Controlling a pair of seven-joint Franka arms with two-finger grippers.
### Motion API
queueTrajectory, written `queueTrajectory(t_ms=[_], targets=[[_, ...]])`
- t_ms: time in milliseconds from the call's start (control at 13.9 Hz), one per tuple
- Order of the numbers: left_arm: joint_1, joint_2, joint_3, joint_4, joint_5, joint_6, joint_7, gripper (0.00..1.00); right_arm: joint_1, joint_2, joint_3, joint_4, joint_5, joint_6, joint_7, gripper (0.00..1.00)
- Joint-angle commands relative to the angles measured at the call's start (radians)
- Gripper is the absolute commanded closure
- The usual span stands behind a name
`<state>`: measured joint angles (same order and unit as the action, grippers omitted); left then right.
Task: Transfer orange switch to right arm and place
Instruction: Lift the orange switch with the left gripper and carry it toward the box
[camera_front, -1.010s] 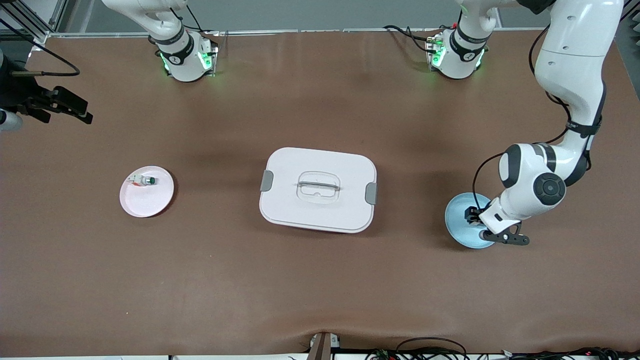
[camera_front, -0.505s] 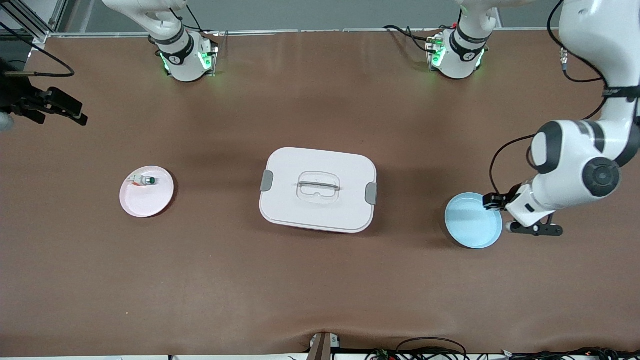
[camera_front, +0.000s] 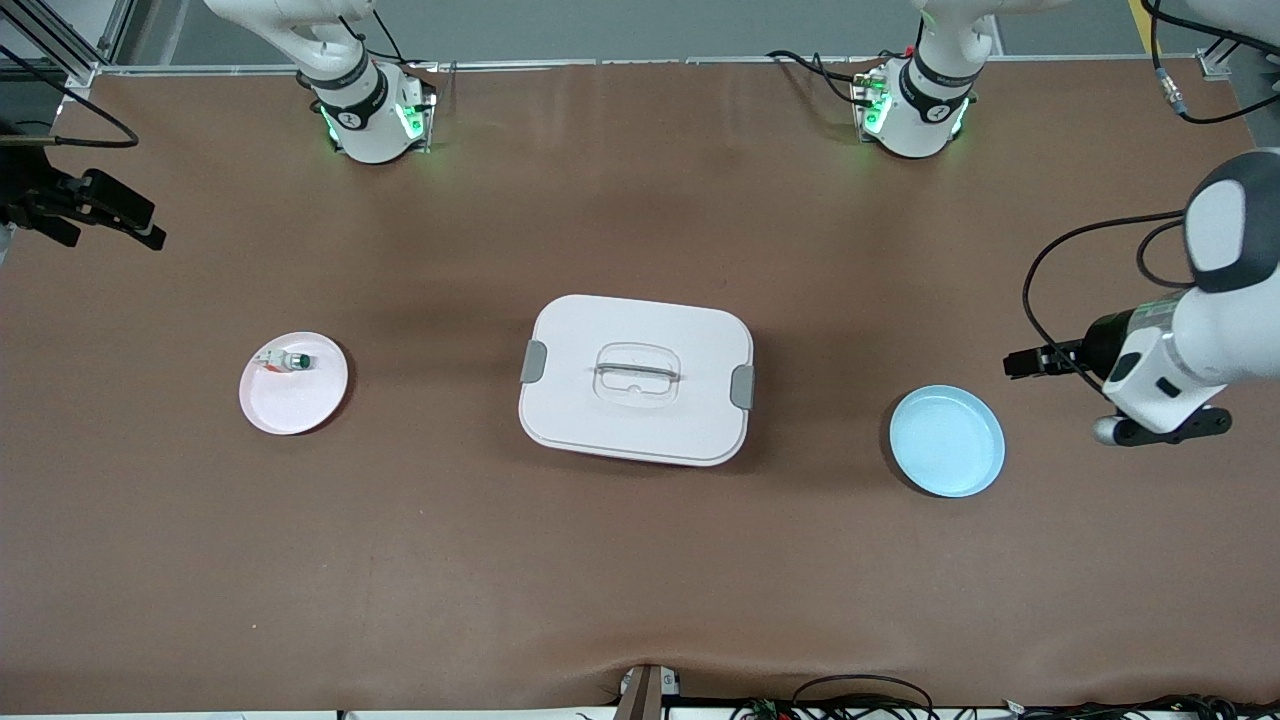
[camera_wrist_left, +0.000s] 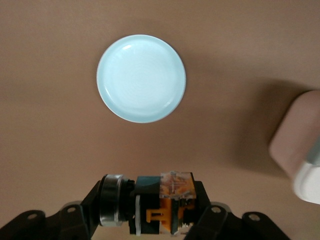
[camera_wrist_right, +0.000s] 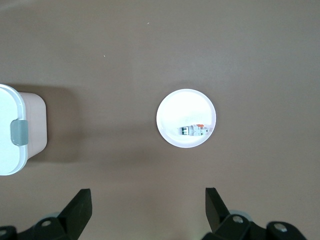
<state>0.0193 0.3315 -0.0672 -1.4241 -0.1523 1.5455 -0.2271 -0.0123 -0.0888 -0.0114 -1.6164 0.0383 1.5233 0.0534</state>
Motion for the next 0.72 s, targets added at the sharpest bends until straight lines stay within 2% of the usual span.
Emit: queueTrajectory(t_ms=[0,361,505,649], targets=[[-0.004,-0.032,-0.006,0.042,-0.111,-0.051,-0.116,0.78,-0.014,-0.011,0.008,0.015,0.012,-0.006,-0.004,0.00],[-0.006,-0.120,-0.066,0.042,-0.332,-0.051,-0.468,0.78,-0.028,0.038,0.007,0.027,0.015,-0.005,-0.007,0.00],[-0.007,-0.132,-0.091,0.045,-0.426,-0.050,-0.668,0.78,-0.032,0.061,0.007,0.030,0.017,0.003,-0.009,0.00],[-0.007,-0.134,-0.127,0.047,-0.487,-0.035,-0.748,0.78,-0.028,0.066,0.007,0.032,0.015,0.000,-0.010,0.00]])
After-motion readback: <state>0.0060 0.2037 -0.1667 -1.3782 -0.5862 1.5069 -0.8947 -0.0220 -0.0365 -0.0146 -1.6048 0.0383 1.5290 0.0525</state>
